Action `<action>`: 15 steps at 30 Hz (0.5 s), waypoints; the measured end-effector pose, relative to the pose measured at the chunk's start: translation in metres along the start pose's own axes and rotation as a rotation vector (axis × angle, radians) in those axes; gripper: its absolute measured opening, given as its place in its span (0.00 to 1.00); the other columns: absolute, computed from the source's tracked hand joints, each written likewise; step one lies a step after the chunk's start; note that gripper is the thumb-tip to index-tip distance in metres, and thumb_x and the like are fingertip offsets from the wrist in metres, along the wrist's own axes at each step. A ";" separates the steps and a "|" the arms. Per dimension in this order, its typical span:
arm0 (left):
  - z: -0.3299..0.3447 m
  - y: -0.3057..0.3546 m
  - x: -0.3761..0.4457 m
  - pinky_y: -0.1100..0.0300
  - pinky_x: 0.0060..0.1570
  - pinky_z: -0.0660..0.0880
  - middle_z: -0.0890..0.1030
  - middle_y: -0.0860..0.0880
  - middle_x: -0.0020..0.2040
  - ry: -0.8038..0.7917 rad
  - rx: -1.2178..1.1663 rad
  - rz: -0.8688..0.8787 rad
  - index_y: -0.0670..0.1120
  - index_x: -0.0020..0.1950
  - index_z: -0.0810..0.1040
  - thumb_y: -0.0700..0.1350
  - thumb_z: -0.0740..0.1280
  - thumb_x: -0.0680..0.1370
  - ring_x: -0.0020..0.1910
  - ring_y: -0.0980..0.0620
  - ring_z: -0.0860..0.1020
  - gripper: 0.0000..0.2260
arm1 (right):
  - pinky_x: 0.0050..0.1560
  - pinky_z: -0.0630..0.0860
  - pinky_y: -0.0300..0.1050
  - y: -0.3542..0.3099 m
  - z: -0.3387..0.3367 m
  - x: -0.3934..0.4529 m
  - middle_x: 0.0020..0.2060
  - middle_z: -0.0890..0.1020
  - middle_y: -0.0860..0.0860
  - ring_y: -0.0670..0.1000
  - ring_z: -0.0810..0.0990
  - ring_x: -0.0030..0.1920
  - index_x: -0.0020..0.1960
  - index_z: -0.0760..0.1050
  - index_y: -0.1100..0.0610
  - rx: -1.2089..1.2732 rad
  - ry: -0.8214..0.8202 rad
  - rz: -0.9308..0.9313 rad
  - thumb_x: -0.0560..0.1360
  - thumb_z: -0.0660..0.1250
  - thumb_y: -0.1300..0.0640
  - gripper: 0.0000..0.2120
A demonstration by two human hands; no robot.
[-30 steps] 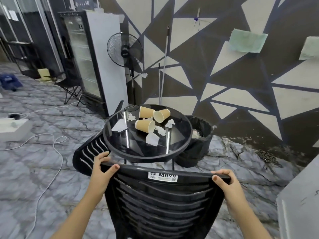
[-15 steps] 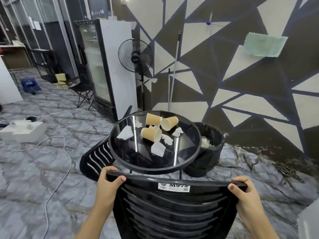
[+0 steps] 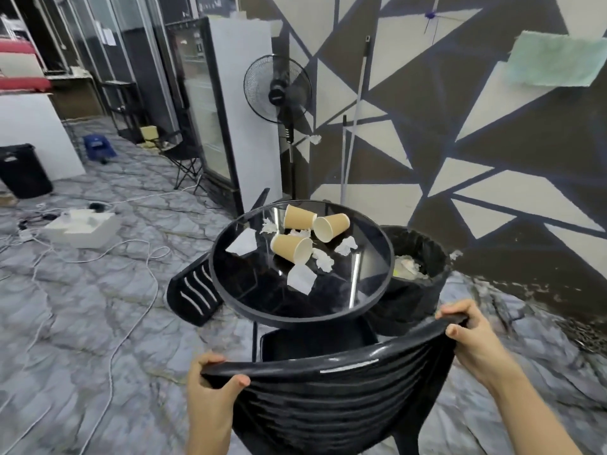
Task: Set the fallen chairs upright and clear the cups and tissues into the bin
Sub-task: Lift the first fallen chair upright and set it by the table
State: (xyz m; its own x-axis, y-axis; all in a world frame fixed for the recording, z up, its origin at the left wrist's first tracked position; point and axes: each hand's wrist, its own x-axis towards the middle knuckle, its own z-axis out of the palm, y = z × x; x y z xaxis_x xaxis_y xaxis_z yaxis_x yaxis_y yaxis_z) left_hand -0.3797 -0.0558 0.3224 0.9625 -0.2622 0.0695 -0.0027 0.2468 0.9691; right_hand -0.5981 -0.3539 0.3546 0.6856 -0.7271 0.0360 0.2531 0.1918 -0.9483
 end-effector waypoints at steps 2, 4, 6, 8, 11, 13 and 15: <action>0.008 -0.005 -0.012 0.73 0.30 0.71 0.72 0.46 0.38 0.010 0.010 0.007 0.46 0.40 0.69 0.50 0.71 0.45 0.36 0.50 0.71 0.25 | 0.31 0.77 0.35 0.001 -0.015 0.002 0.29 0.80 0.48 0.46 0.79 0.30 0.30 0.76 0.52 -0.020 -0.018 0.022 0.71 0.50 0.81 0.30; 0.020 -0.006 -0.022 0.73 0.32 0.71 0.72 0.47 0.38 -0.010 0.074 0.010 0.48 0.40 0.70 0.51 0.70 0.46 0.37 0.51 0.71 0.25 | 0.32 0.77 0.35 -0.001 -0.033 -0.003 0.30 0.81 0.47 0.45 0.79 0.31 0.30 0.76 0.51 -0.030 -0.023 0.049 0.72 0.51 0.80 0.29; 0.032 -0.008 -0.030 0.67 0.37 0.72 0.73 0.47 0.38 -0.067 0.143 0.016 0.49 0.41 0.70 0.53 0.70 0.48 0.37 0.50 0.72 0.24 | 0.33 0.76 0.33 -0.003 -0.052 -0.010 0.31 0.81 0.46 0.44 0.79 0.32 0.30 0.76 0.51 -0.056 -0.003 0.083 0.73 0.53 0.78 0.27; 0.039 -0.012 -0.038 0.63 0.39 0.72 0.73 0.47 0.39 -0.107 0.165 0.022 0.49 0.41 0.70 0.53 0.71 0.50 0.38 0.49 0.72 0.23 | 0.35 0.75 0.33 -0.003 -0.068 -0.019 0.34 0.82 0.45 0.44 0.79 0.36 0.31 0.77 0.49 -0.119 -0.025 0.094 0.73 0.57 0.75 0.24; 0.036 -0.018 -0.050 0.72 0.35 0.72 0.73 0.48 0.39 -0.100 0.146 0.037 0.50 0.42 0.69 0.53 0.71 0.51 0.37 0.55 0.74 0.23 | 0.45 0.73 0.41 -0.002 -0.077 -0.030 0.43 0.80 0.50 0.49 0.77 0.44 0.35 0.78 0.48 -0.228 -0.094 0.115 0.66 0.66 0.65 0.12; 0.032 -0.021 -0.059 0.73 0.34 0.72 0.72 0.47 0.39 -0.113 0.106 0.038 0.49 0.42 0.69 0.53 0.71 0.51 0.33 0.62 0.75 0.24 | 0.45 0.71 0.41 -0.001 -0.078 -0.034 0.44 0.77 0.54 0.51 0.75 0.44 0.35 0.78 0.48 -0.242 -0.111 0.148 0.64 0.67 0.64 0.10; 0.028 -0.027 -0.072 0.73 0.35 0.72 0.72 0.47 0.40 -0.096 0.076 0.044 0.49 0.43 0.69 0.52 0.72 0.52 0.33 0.62 0.75 0.23 | 0.40 0.73 0.38 -0.001 -0.080 -0.032 0.42 0.77 0.53 0.51 0.76 0.41 0.35 0.78 0.50 -0.238 -0.122 0.168 0.62 0.73 0.67 0.13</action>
State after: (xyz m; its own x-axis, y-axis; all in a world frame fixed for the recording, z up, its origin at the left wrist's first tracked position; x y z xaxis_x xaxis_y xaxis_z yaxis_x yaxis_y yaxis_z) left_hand -0.4562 -0.0699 0.2980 0.9307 -0.3413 0.1313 -0.0686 0.1895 0.9795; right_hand -0.6751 -0.3838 0.3292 0.7848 -0.6110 -0.1037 -0.0280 0.1322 -0.9908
